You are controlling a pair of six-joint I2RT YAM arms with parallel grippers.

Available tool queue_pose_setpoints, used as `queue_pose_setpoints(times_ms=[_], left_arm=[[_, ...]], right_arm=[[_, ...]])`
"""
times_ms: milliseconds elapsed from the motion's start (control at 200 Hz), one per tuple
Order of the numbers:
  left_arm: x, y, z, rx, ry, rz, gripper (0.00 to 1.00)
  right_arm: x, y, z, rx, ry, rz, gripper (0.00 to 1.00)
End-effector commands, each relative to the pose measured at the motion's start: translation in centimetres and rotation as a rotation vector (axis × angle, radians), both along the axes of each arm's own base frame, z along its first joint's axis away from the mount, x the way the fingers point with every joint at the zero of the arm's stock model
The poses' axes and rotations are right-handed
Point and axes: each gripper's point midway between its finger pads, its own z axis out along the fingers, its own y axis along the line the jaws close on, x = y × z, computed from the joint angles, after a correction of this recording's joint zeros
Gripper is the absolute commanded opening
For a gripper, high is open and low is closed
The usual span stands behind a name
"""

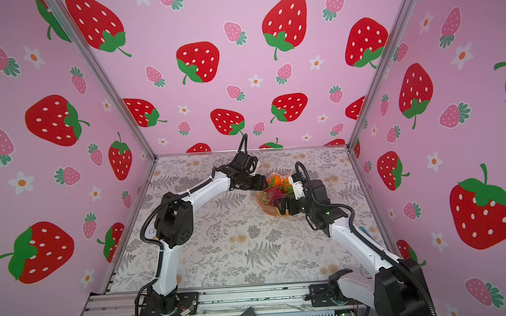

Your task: Place and organize the fake fruits in the fruit bowl

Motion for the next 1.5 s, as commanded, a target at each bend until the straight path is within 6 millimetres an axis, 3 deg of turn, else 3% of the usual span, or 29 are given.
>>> queue_pose_setpoints(times_ms=[0,265,375,525,610,680,695,835,905,940,1021,1076,1156,1251,1361,1426,1491], left_arm=[[0.3,-0.4,1.5,0.003,-0.035,-0.013,0.72],[-0.3,-0.2,4.2,-0.031,-0.089,-0.038,0.74],[-1.2,-0.5,6.3,-0.077,-0.126,-0.08,0.76],[-2.0,1.7,9.8,-0.098,-0.223,-0.089,0.79],[-1.7,6.3,11.3,-0.011,-0.32,0.01,0.84],[-1.2,12.8,11.3,0.12,-0.382,0.177,0.91],[-1.1,14.4,11.3,0.149,-0.392,0.22,0.98],[-3.2,29.4,8.2,0.495,-0.402,0.571,0.99],[-4.8,34.8,6.4,0.67,-0.424,0.727,0.99],[-5.3,36.3,5.6,0.703,-0.441,0.791,0.99],[-5.4,37.4,3.8,0.67,-0.491,0.839,0.99],[-5.3,38.0,2.8,0.662,-0.516,0.843,0.99],[-5.4,39.2,0.8,0.643,-0.512,0.854,0.99],[-5.0,39.9,-0.9,0.486,-0.528,0.86,0.99],[-4.5,39.4,-0.5,0.453,-0.613,0.79,0.99],[-4.3,39.5,-1.6,0.387,-0.637,0.783,0.99],[-4.7,38.1,-2.1,0.337,-0.661,0.695,0.99]], right_arm=[[-0.1,-0.1,1.0,0.008,-0.018,0.002,0.99],[0.2,0.0,1.1,0.011,-0.024,0.004,0.99],[0.7,-0.2,1.2,-0.009,-0.037,-0.009,0.99],[2.5,-1.9,2.7,0.016,-0.064,-0.059,0.99],[4.6,-5.0,3.7,0.032,-0.081,-0.17,0.99],[6.5,-9.5,4.3,0.038,-0.098,-0.337,0.99],[6.8,-10.5,4.3,0.042,-0.104,-0.373,0.99],[7.6,-18.9,4.5,0.073,-0.231,-0.653,0.99],[7.3,-21.7,4.3,0.03,-0.344,-0.757,0.99],[7.2,-22.6,4.1,-0.014,-0.395,-0.791,0.99],[7.1,-23.2,3.0,-0.099,-0.495,-0.791,0.99],[7.3,-23.5,1.2,-0.143,-0.499,-0.793,0.99],[8.1,-22.9,-1.5,-0.189,-0.47,-0.729,0.99],[7.9,-22.2,-3.6,-0.152,-0.466,-0.703,0.99],[7.6,-21.8,-3.6,-0.143,-0.513,-0.691,0.99],[7.4,-22.2,-3.6,-0.146,-0.519,-0.723,0.99],[7.1,-21.8,-3.4,-0.126,-0.552,-0.704,0.99]])
